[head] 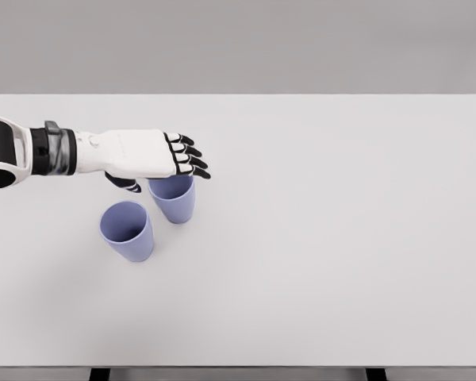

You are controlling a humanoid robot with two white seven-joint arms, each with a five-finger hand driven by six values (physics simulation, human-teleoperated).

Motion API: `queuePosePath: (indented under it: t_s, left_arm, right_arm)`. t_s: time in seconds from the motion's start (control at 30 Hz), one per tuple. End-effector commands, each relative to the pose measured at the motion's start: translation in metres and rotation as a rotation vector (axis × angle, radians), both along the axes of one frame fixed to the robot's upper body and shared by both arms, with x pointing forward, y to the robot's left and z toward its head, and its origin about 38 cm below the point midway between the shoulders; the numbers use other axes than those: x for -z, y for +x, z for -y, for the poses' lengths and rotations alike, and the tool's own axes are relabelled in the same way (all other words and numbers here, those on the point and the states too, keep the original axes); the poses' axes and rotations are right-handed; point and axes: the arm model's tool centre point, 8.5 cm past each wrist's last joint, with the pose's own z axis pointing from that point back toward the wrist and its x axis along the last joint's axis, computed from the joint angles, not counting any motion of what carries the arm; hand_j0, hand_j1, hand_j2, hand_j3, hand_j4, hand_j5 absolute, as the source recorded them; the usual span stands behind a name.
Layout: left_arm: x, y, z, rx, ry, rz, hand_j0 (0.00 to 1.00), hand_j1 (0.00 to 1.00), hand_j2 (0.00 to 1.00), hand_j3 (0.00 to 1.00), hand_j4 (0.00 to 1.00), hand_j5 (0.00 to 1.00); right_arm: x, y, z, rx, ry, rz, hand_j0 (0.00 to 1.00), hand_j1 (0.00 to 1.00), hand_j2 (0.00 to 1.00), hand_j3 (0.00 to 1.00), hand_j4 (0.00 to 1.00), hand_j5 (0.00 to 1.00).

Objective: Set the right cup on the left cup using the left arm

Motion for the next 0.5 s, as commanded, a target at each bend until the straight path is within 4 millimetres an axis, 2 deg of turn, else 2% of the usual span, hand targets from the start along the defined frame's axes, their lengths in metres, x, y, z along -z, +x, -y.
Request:
queuePosePath:
  t_s: [0.0,0.47]
  left_arm:
    - [0.0000,0.0005,0.0012,-0.001,-0.002,0.001,1.00,1.00,1.00,1.00,1.00,1.00]
    - [0.0076,-0.0016,0.0021,0.000,0.002,-0.010,1.00,1.00,1.00,1.00,1.00,1.00]
  right_arm:
    - [0.0000,-0.0001,-0.0001,0.000,0.000,0.000,1.00,1.00,1.00,1.00,1.00,1.00]
    - [0.0000,0.0001,-0.0001,0.000,0.000,0.001,1.00,1.00,1.00,1.00,1.00,1.00]
